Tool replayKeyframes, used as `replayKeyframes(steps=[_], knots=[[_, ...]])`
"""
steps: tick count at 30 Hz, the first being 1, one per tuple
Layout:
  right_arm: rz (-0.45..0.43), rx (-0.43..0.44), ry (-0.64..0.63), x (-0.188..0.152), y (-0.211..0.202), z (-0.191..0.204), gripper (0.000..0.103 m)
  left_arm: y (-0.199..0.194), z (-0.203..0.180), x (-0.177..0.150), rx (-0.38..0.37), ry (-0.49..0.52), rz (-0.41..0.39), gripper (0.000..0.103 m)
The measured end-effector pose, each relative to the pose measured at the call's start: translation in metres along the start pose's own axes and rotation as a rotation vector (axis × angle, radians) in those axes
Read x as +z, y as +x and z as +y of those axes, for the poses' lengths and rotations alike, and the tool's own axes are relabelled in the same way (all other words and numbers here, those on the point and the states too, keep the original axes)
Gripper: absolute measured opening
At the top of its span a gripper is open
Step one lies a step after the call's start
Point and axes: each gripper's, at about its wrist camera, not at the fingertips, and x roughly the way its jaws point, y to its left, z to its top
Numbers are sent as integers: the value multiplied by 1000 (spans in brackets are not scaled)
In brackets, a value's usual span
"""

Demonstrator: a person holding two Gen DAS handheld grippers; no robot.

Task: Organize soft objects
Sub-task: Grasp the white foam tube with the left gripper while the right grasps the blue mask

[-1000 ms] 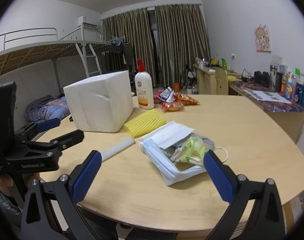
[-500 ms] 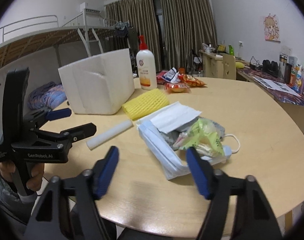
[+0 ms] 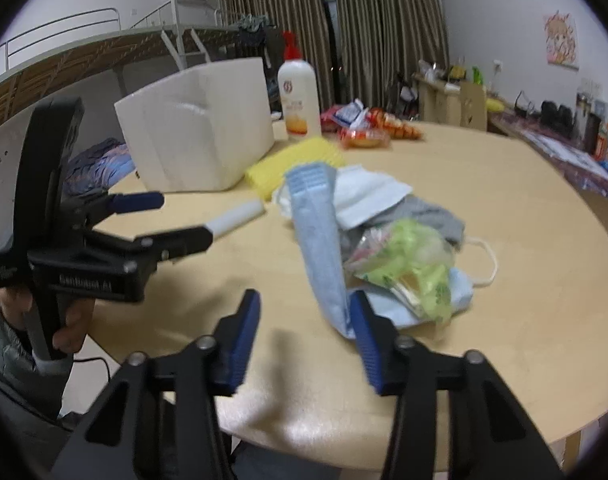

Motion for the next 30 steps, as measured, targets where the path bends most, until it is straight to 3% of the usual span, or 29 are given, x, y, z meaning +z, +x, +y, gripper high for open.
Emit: replayKeyframes(steps=[2,7,10,15,23,27,30], knots=[[12,-12,5,0,4,-3,40,3,-2,2,-7,6,8,103],[-9,-35,-16,5,4,-3,40,9,-4,3,-51,4,35,103],[5,-40,-19,6,9,-4,40,12,-4,3,-58,-2,52,95],[13,-32,-3,4,12,-8,40,18,-4,-1,-76,-1,96,70],[20,-35,3,2,14,-6,40,23,2,-4,-56,-14,137,59],[19,-30,2,2,15,-6,40,22,1,-5,-23,2,137,46],[24,-22,6,3,15,-7,30,22,1,-4,-4,6,136,36]])
